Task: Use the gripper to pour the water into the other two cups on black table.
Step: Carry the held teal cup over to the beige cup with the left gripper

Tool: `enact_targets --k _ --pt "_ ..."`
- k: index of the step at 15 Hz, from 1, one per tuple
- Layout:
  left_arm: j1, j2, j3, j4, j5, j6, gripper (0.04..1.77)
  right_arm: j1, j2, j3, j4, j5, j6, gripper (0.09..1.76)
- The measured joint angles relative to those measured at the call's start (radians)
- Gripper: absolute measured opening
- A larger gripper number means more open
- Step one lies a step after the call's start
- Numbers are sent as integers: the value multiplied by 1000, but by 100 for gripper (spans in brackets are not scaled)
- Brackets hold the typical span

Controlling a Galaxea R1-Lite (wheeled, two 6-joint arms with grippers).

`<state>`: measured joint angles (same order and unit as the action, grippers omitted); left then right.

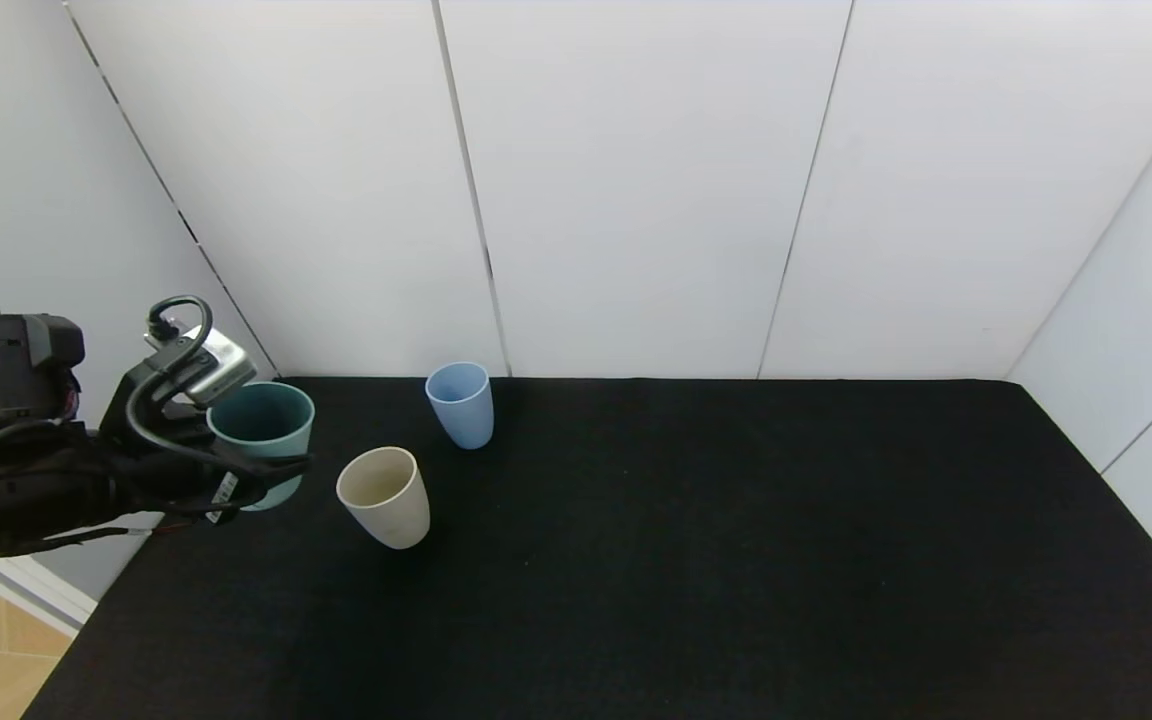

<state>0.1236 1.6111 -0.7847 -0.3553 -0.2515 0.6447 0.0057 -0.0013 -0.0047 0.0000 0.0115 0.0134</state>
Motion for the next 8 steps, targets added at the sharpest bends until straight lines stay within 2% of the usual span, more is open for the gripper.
enact_targets --k 3,6,8 --pt "-10 23 -2 -1 67 55 115 0 0 0 0 0 0 171" --pt "-12 37 -4 0 89 107 115 0 0 0 0 0 0 171" --pt "-12 49 -7 -2 130 156 115 0 0 0 0 0 0 171"
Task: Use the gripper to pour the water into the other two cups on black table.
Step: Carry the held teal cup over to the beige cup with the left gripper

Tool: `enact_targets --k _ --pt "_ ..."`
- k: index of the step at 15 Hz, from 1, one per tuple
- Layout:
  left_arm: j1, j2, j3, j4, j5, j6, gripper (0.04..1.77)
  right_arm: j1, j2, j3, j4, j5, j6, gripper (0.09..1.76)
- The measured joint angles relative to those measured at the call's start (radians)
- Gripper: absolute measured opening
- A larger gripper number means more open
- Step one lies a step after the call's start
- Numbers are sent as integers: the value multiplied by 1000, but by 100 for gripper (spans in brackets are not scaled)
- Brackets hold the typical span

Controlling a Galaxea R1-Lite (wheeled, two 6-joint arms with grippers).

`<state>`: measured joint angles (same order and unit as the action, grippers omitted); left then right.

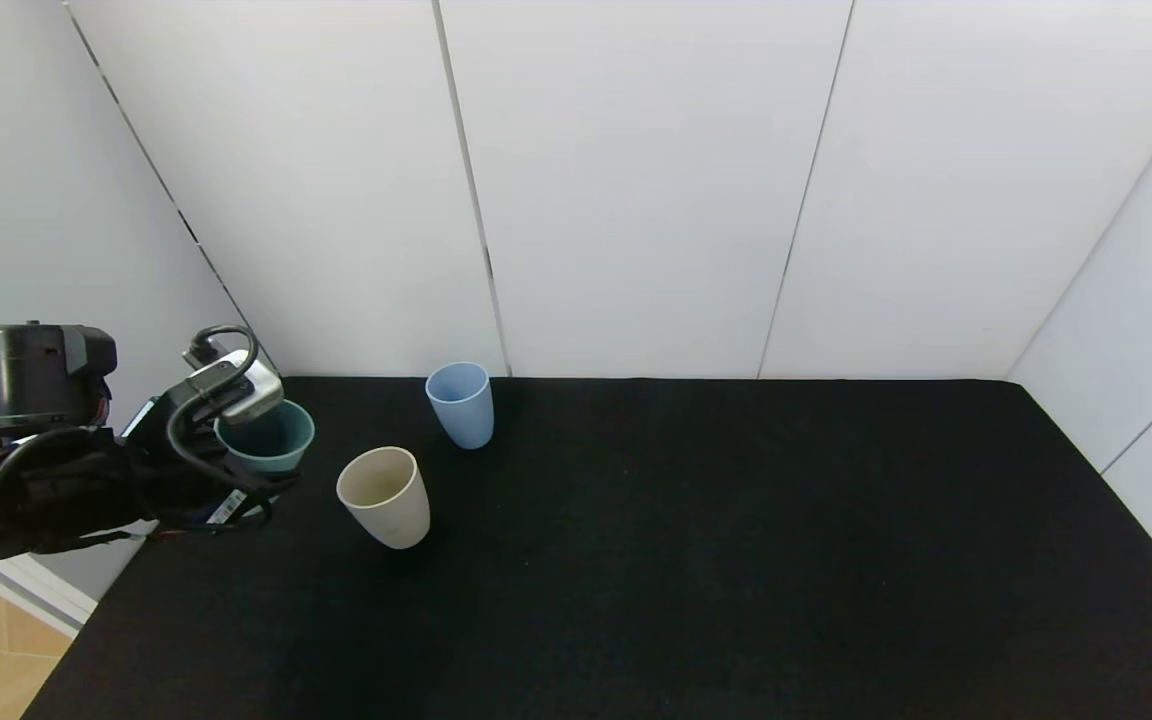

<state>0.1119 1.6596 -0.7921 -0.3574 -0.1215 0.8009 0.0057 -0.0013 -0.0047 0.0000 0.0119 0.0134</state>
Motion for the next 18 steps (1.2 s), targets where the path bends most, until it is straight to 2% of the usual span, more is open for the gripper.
enact_targets --k 5,12,18 --pt "-13 19 -5 1 61 109 115 0 0 0 0 0 0 171" --pt "-79 29 -7 -10 171 191 115 0 0 0 0 0 0 171" --pt "-108 47 -28 -11 234 284 115 0 0 0 0 0 0 171"
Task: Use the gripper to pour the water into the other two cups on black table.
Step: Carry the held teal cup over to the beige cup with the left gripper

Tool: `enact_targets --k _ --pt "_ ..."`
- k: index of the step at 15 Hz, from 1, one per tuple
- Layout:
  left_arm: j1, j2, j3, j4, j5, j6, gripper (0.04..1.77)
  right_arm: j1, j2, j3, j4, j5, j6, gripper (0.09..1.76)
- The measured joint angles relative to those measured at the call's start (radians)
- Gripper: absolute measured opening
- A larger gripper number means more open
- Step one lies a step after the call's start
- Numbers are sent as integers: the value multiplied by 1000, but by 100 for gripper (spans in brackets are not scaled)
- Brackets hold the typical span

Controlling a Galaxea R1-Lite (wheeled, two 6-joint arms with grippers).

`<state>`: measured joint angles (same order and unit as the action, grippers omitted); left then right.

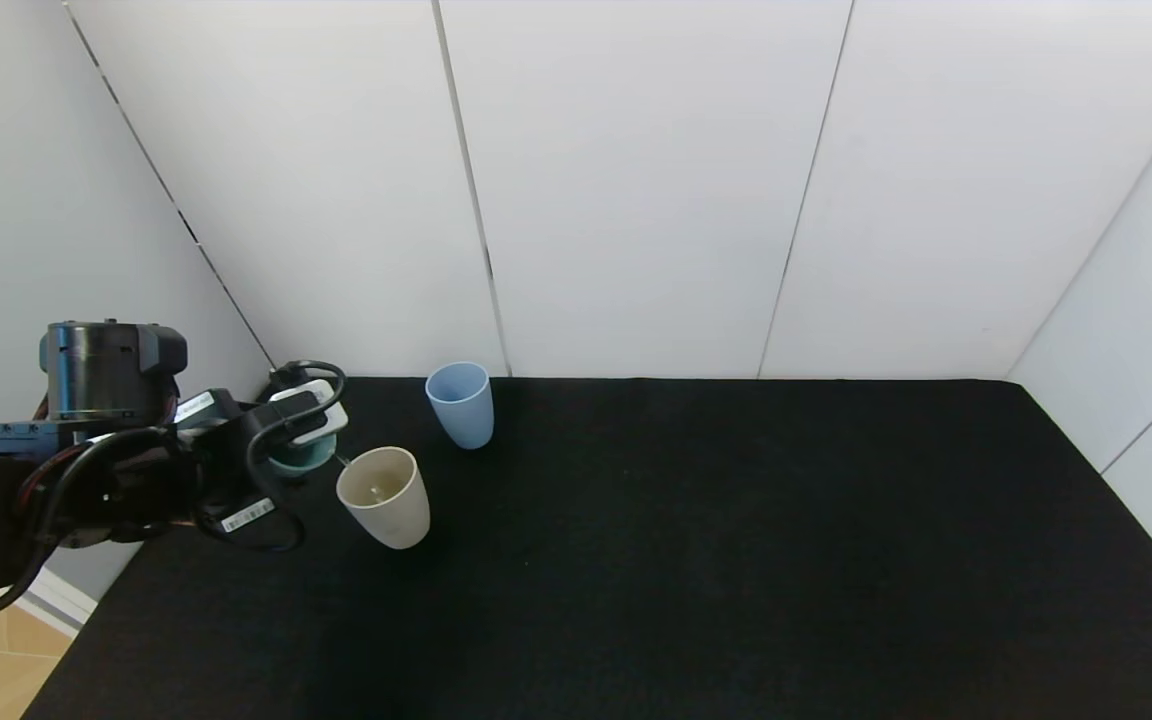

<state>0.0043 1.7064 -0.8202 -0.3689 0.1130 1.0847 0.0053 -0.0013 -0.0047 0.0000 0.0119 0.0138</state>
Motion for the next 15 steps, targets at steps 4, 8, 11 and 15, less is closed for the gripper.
enact_targets --k 4,8,11,15 --pt "-28 12 -10 0 37 21 115 0 0 0 0 0 0 171" --pt "-36 21 -10 -1 58 53 115 0 0 0 0 0 0 171" --pt "-37 23 -11 -1 65 74 115 0 0 0 0 0 0 171" --pt "-47 23 -12 -1 96 93 115 0 0 0 0 0 0 171"
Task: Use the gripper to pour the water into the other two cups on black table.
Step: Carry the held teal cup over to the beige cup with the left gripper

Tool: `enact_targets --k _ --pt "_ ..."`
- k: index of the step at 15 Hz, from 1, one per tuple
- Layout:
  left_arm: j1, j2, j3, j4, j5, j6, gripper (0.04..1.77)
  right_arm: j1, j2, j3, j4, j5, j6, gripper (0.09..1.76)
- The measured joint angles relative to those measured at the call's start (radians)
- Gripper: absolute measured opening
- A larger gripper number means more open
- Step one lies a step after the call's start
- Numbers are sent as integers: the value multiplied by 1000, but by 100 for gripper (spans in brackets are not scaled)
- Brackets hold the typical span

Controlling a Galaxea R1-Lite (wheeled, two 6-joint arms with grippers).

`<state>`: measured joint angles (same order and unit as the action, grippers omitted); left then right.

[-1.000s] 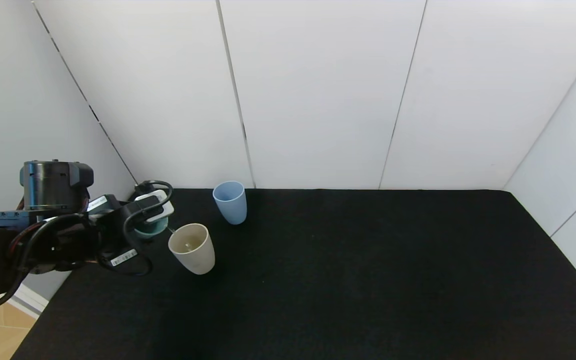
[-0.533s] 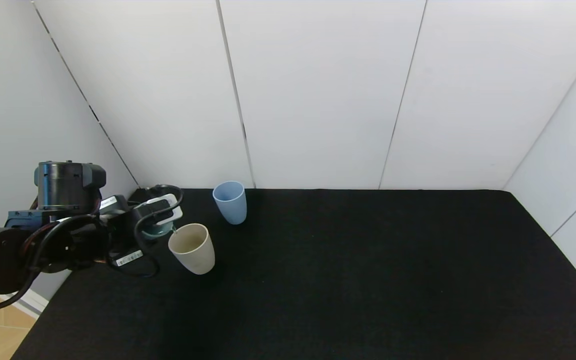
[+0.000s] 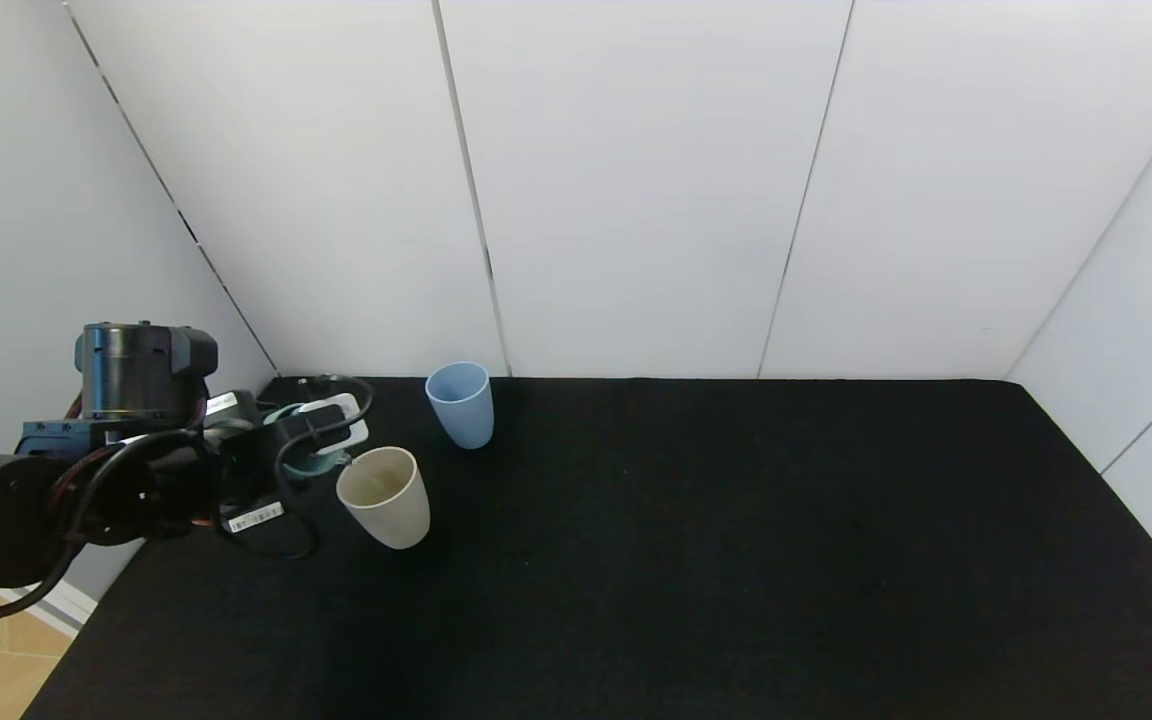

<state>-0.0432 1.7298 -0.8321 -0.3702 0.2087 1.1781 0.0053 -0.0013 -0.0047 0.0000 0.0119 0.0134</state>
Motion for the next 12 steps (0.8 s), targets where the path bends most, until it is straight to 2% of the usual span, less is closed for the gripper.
enact_targets --k 6,12 --pt "-17 -4 1 1 28 24 115 0 0 0 0 0 0 171" --pt "-24 -8 5 1 32 32 115 0 0 0 0 0 0 171"
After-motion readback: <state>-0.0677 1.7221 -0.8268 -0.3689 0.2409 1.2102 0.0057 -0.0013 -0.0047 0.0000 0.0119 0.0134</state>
